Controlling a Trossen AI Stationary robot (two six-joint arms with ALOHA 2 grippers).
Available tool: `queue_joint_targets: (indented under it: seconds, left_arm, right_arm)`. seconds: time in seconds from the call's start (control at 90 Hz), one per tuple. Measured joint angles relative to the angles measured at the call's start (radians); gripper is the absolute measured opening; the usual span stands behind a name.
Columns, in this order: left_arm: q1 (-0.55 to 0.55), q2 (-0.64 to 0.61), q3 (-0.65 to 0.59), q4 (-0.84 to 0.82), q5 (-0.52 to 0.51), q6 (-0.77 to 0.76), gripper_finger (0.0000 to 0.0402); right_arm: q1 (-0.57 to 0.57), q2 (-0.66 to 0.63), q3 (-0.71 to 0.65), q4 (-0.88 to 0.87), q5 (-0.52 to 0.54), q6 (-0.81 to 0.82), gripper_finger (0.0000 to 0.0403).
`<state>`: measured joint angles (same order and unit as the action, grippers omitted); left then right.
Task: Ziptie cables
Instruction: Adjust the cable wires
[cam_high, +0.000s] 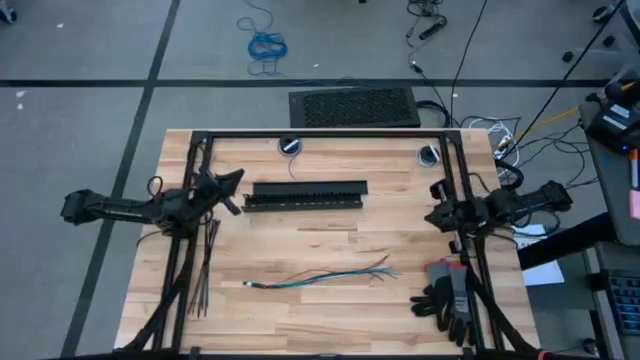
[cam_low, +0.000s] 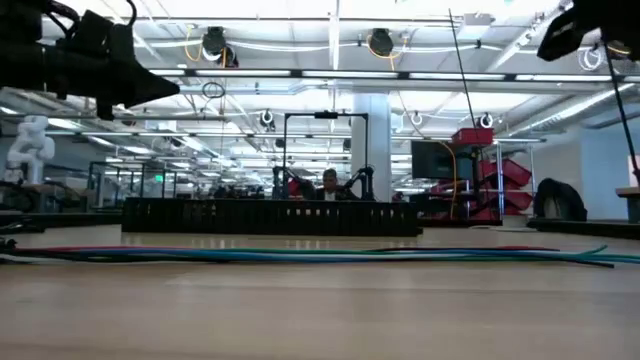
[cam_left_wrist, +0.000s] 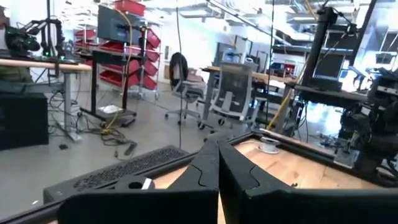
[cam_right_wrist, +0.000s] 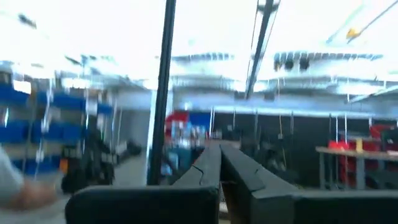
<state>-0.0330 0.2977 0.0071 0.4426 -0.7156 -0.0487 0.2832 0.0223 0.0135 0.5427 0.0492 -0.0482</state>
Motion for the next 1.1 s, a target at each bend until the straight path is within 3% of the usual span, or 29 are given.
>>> queue_joint_targets:
  seconds: [0.256,0.4,0.578,0.744,0.844,0.989,1.1]
  left_arm:
    - [0.0,0.008,0.0,0.006,0.036,-0.035,0.0]
    - [0.0,0.018,0.0,-0.101,0.136,-0.085,0.0]
    - [0.0,0.023,0.0,-0.149,0.151,-0.131,0.0]
    - [0.0,0.026,0.0,-0.3,0.336,-0.271,0.0]
    - [0.0,0.043,0.0,-0.359,0.324,-0.332,0.0]
    - [0.0,0.045,0.0,-0.304,0.28,-0.318,0.0]
    - [-0.004,0.045,0.0,-0.252,0.305,-0.306,0.0]
  right_arm:
    - [-0.001,0.0,0.0,0.048,0.001,0.107,0.0]
    - [-0.003,0.001,0.0,-0.144,0.001,0.045,0.0]
    - [-0.003,0.001,0.0,-0.338,0.0,0.171,0.0]
    - [0.0,0.007,0.0,-0.332,-0.006,0.381,0.0]
    - [0.0,0.01,0.0,-0.343,-0.003,0.499,0.0]
    - [0.0,0.026,0.0,-0.355,0.027,0.621,0.0]
    - [-0.002,0.028,0.0,-0.303,0.087,0.596,0.0]
